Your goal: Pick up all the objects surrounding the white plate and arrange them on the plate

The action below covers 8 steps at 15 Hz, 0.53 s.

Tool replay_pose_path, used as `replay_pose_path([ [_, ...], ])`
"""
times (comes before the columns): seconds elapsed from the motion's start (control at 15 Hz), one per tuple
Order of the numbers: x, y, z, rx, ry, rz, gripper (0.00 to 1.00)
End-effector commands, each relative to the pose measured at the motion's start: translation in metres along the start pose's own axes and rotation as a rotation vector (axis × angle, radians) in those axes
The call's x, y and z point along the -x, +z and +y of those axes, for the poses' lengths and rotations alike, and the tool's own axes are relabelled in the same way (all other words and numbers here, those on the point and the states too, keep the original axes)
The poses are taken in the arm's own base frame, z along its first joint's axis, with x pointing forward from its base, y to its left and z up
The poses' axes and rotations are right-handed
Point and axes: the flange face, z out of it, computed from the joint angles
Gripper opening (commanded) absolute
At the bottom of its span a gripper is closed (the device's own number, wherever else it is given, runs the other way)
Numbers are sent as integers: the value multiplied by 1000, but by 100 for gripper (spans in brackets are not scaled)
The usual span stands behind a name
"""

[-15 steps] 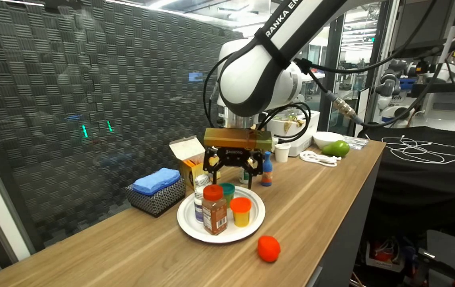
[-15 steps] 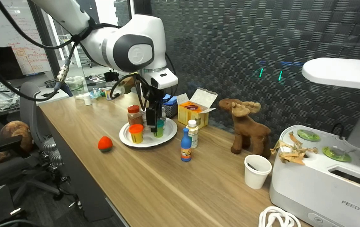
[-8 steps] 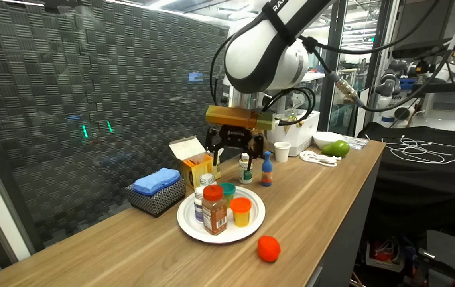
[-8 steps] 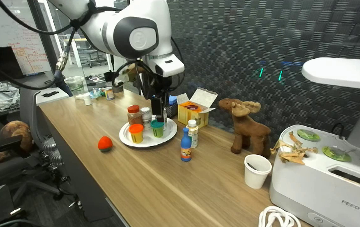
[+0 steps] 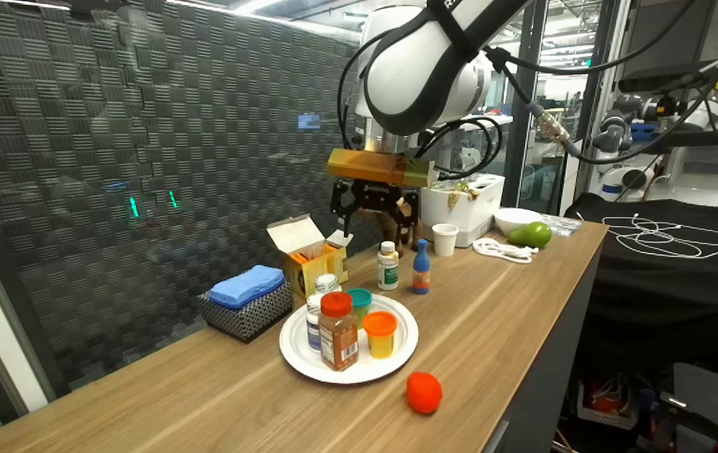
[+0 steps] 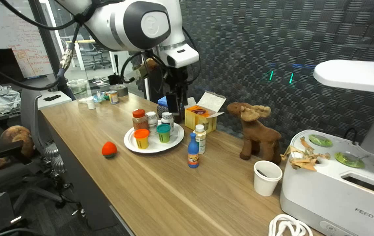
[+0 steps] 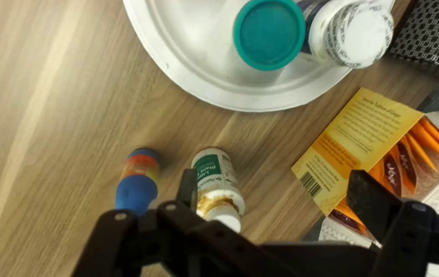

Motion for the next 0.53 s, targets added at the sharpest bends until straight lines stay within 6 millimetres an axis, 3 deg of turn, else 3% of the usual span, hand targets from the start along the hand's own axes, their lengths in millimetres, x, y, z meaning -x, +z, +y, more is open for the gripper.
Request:
replay_pose_path([
  [0.0, -13, 13, -19, 47, 12, 70, 100],
  [0.47, -27, 34, -41, 137, 0, 105, 100],
])
